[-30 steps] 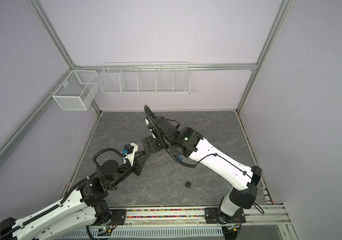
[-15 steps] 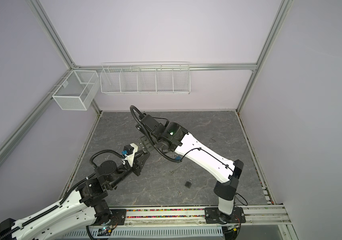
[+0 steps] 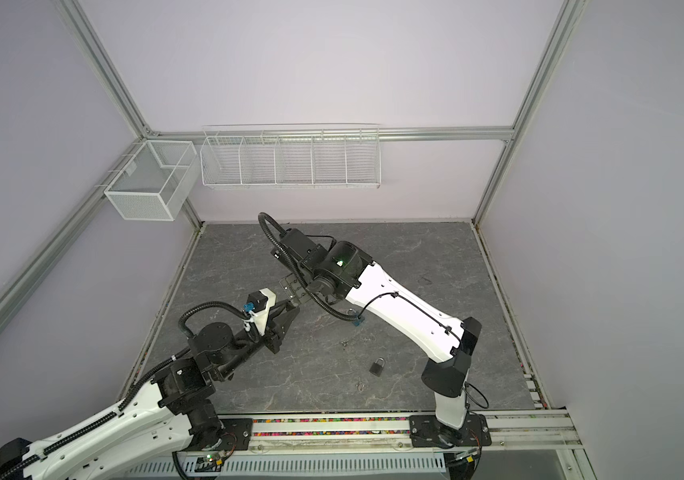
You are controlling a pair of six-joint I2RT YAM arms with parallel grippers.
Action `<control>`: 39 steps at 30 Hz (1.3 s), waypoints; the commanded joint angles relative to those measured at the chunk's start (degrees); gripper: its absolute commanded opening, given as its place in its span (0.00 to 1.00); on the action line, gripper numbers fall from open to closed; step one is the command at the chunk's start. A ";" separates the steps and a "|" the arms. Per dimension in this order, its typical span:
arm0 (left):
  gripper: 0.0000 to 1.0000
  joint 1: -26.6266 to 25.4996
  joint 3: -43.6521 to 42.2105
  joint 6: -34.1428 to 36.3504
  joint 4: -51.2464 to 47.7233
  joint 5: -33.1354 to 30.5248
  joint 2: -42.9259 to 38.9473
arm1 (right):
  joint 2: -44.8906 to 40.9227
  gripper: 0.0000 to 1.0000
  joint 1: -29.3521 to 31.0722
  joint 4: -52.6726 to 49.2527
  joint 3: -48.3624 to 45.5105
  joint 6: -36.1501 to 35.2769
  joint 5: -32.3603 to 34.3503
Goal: Unlock with the key
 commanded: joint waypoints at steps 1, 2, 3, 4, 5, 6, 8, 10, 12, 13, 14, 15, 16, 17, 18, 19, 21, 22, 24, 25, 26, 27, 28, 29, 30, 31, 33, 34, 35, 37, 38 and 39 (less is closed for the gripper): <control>0.00 -0.36 -0.13 1.50 1.80 0.23 -0.51 | 0.57 0.88 -0.29 -2.07 1.46 -2.35 0.80; 0.00 -0.31 -0.13 1.44 1.80 0.20 -0.59 | 0.88 0.88 -0.50 -2.88 1.88 -2.54 1.89; 0.00 -0.31 -0.18 1.52 1.80 0.19 -0.75 | 1.24 0.88 -0.76 -3.62 2.43 -2.90 2.27; 0.00 -0.31 -0.18 1.39 1.82 0.29 -0.92 | 1.40 0.88 -1.02 -3.84 2.56 -3.31 1.62; 0.00 -0.31 -0.22 1.35 1.80 0.28 -1.11 | 1.45 0.88 -1.29 -3.86 2.53 -3.79 0.48; 0.00 -0.32 -0.31 1.40 1.73 0.36 -1.32 | 1.47 0.89 -1.44 -3.95 2.58 -4.19 -0.50; 0.00 -0.31 -0.31 1.59 1.37 0.49 -1.77 | 1.65 0.89 -1.61 -4.46 2.82 -4.67 -1.31; 0.00 -0.31 -0.39 1.63 0.95 0.15 -2.31 | 1.57 0.89 -1.77 -5.05 2.82 -4.84 -1.74; 0.00 -0.31 -0.49 1.73 0.70 0.18 -2.74 | 1.31 0.89 -2.01 -5.44 2.59 -5.11 -2.38; 0.00 -0.31 -0.56 1.74 0.71 0.29 -2.88 | 1.25 0.89 -2.04 -5.62 2.48 -5.24 -2.47; 0.00 -0.31 -0.65 1.86 0.74 0.21 -2.97 | 1.14 0.88 -2.05 -5.85 2.49 -5.33 -2.63; 0.00 -0.31 -0.65 1.83 0.74 -0.04 -2.97 | 0.92 0.89 -2.04 -6.13 2.45 -5.31 -2.68; 0.00 -0.31 -0.66 1.91 0.59 -0.34 -2.90 | 0.40 0.88 -2.04 -6.07 2.09 -5.22 -2.78; 0.00 -0.31 -0.66 1.83 0.57 -0.67 -2.88 | -0.10 0.89 -2.04 -5.95 1.69 -5.15 -3.13; 0.00 -0.31 -0.66 1.64 0.62 -1.07 -2.88 | -0.67 0.89 -2.02 -5.81 1.17 -5.08 -3.47; 0.00 -0.31 -0.64 1.44 0.73 -1.36 -2.80 | -1.54 0.89 -2.07 -5.27 0.19 -4.94 -4.20; 0.00 -0.31 -0.53 1.02 0.83 -1.47 -2.71 | -2.99 0.88 -2.13 -4.13 -1.54 -4.83 -4.89; 0.00 -0.31 -0.41 0.90 0.68 -1.69 -2.54 | -3.74 0.88 -2.14 -3.64 -2.29 -4.63 -4.82; 0.00 -0.31 0.03 0.40 0.07 -2.42 -2.35 | -5.35 0.89 -2.41 -2.63 -3.47 -3.97 -4.02; 0.00 -0.31 0.26 0.19 -0.27 -2.66 -2.28 | -6.43 0.88 -2.60 -1.89 -4.49 -3.61 -3.50; 0.00 -0.31 0.43 -0.08 -0.52 -3.12 -2.27 | -7.57 0.88 -2.75 -1.15 -5.61 -3.36 -3.08; 0.00 -0.31 0.72 -0.57 -1.08 -3.86 -2.27 | -8.48 0.89 -2.95 -0.53 -6.56 -3.21 -2.57; 0.00 -0.31 1.07 -1.19 -1.57 -4.88 -2.18 | -9.86 0.88 -3.35 0.25 -8.04 -2.89 -1.83; 0.00 -0.31 1.31 -1.84 -2.01 -5.74 -2.18 | -10.87 0.89 -3.52 0.92 -9.22 -2.77 -1.50; 0.00 -0.29 1.68 -2.78 -2.78 -6.84 -2.01 | -12.70 0.89 -3.94 2.26 -11.64 -2.52 -1.17; 0.00 -0.26 2.19 -4.29 -3.62 -8.39 -1.85 | -14.62 0.89 -4.49 3.70 -14.29 -2.01 -1.15; 0.00 -0.22 3.63 -7.22 -6.46 -10.77 -0.70 | -18.77 0.89 -5.71 7.27 -20.21 -0.85 -2.27; 0.00 -0.22 4.65 -9.06 -8.32 -11.74 0.21 | -21.14 0.89 -6.62 9.48 -24.00 -0.02 -3.59; 0.00 -0.17 5.51 -10.82 -10.11 -12.53 1.11 | -23.35 0.89 -7.54 11.53 -27.29 0.75 -4.82; 0.00 0.00 7.63 -14.55 -14.01 -12.95 3.71 | -27.87 0.89 -9.54 15.98 -33.71 2.22 -7.19; 0.00 0.17 8.95 -16.25 -16.11 -12.61 6.10 | -30.16 0.89 -10.57 17.62 -36.93 3.16 -7.58; 0.00 0.35 10.08 -17.85 -18.03 -12.50 7.93 | -31.89 0.88 -11.44 18.74 -39.42 3.75 -7.94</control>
